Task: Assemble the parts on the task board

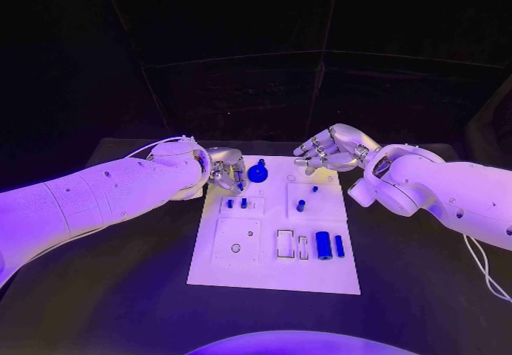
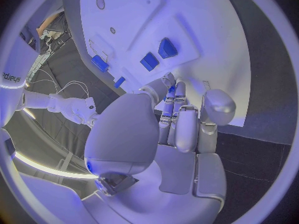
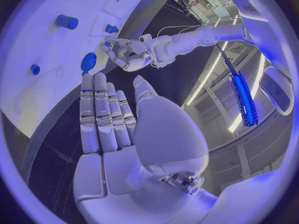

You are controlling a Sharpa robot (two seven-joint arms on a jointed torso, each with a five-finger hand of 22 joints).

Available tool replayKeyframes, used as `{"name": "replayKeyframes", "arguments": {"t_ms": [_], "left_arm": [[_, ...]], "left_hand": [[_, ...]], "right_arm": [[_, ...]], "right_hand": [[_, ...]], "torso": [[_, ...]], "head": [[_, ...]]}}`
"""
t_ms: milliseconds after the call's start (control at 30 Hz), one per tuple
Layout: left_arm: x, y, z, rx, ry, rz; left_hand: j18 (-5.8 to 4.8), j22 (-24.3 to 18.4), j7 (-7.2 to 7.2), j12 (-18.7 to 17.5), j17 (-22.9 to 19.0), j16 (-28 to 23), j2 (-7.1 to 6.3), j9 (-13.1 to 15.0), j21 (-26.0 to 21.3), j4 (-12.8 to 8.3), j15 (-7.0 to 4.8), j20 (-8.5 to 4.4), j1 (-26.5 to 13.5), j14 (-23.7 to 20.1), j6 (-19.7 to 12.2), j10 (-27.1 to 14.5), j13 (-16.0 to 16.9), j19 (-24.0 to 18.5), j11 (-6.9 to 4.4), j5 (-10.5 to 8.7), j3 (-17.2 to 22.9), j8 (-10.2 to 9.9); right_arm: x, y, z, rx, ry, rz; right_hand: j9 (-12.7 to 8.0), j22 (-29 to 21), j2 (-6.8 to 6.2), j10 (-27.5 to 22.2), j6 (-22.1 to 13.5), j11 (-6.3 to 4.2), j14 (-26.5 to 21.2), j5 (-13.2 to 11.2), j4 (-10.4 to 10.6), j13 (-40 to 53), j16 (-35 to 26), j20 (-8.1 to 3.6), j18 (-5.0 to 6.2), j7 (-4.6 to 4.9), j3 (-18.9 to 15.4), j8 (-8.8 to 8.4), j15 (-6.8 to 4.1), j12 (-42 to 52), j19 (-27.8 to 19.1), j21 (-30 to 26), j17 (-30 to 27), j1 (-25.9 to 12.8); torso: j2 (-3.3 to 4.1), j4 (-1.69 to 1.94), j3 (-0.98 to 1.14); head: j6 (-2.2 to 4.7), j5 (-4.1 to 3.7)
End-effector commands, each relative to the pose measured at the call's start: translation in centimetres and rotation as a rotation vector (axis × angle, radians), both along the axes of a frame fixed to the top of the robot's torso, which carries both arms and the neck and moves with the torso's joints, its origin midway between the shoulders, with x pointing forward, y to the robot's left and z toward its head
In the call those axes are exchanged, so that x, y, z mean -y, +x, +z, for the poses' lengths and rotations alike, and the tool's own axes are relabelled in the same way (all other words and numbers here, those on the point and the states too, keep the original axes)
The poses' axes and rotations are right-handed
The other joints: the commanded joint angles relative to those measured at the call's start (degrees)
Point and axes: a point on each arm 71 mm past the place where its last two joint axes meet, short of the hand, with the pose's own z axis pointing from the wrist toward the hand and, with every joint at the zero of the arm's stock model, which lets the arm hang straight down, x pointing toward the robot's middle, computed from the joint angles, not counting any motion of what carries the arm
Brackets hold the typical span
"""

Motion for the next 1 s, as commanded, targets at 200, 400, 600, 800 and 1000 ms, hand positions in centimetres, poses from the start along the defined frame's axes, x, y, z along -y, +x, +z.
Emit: {"name": "replayKeyframes", "arguments": {"t_ms": [200,400,600,800,1000], "left_arm": [[0.24,-0.02,0.13,0.007,-0.006,-0.005],[0.25,0.0,0.17,0.013,-0.011,-0.007],[0.23,0.03,0.14,0.011,-0.009,-0.006],[0.26,0.01,0.05,-0.001,-0.001,-0.007],[0.32,-0.03,0.02,-0.005,0.001,-0.009]], "left_hand": [[-0.6,0.2,0.08,-0.3,0.0,-0.2,-0.14,0.0,-0.1,-0.2,-0.29,-0.14,-0.3,0.0,0.2,0.3,0.0,0.0,0.08,0.05,0.1,-0.3],[-0.61,0.3,0.11,-0.4,-0.1,-0.2,-0.17,0.0,0.0,-0.2,-0.28,-0.13,-0.3,-0.1,0.1,0.3,0.0,-0.1,0.1,0.04,0.1,-0.4],[-0.57,0.0,0.42,-0.8,-0.5,-0.4,-0.46,-0.2,-0.3,-0.3,-0.08,0.0,-0.7,-0.2,-0.9,0.0,0.0,-0.3,0.36,0.04,0.0,-1.3],[-0.5,-0.3,0.69,-1.5,-1.1,-0.6,-1.29,-0.3,-0.8,-0.2,0.24,0.24,-1.5,-0.4,-2.0,-1.0,0.0,-0.7,0.75,0.04,-0.6,-2.2],[-0.46,-0.4,0.84,-1.8,-1.3,-0.6,-1.84,-0.3,-1.0,-0.2,0.41,0.42,-2.1,-0.5,-2.6,-1.6,0.0,-0.8,0.95,0.04,-1.1,-2.9]], "right_arm": [[-0.13,0.0,0.14,0.006,0.004,0.01],[-0.16,0.01,0.14,0.005,0.004,0.011],[-0.17,0.01,0.12,0.004,0.003,0.012],[-0.16,0.02,0.11,0.003,0.002,0.013],[-0.16,0.03,0.1,0.002,0.002,0.013]], "right_hand": [[0.1,0.0,0.6,-0.5,-0.3,-0.09,-0.3,0.3,0.0,0.1,-0.3,0.18,0.26,0.02,-0.3,-0.08,0.27,0.0,0.2,-0.2,0.0,0.2],[0.1,0.0,0.6,-0.5,-0.3,-0.09,-0.3,0.3,0.0,0.1,-0.3,0.18,0.26,0.02,-0.3,-0.08,0.27,0.0,0.2,-0.2,0.0,0.2],[0.1,0.0,0.6,-0.5,-0.3,-0.09,-0.3,0.3,0.0,0.1,-0.3,0.18,0.26,0.02,-0.3,-0.08,0.27,0.0,0.2,-0.2,0.0,0.2],[0.1,-0.1,0.64,-0.5,-0.3,-0.08,-0.3,0.3,0.0,0.1,-0.4,0.19,0.26,0.03,-0.4,-0.07,0.28,0.0,0.2,-0.3,0.1,0.1],[0.1,-0.1,0.64,-0.5,-0.3,-0.08,-0.3,0.3,0.0,0.1,-0.4,0.19,0.26,0.03,-0.4,-0.07,0.28,0.1,0.2,-0.3,0.1,0.1]], "torso": [[0.07,0.04,0.0],[0.09,0.06,0.01],[0.11,0.05,0.02],[0.1,0.12,-0.01],[0.12,0.14,-0.04]], "head": [[0.01,-0.06],[0.05,-0.17],[-0.02,-0.28],[-0.09,-0.37],[-0.13,-0.41]]}}
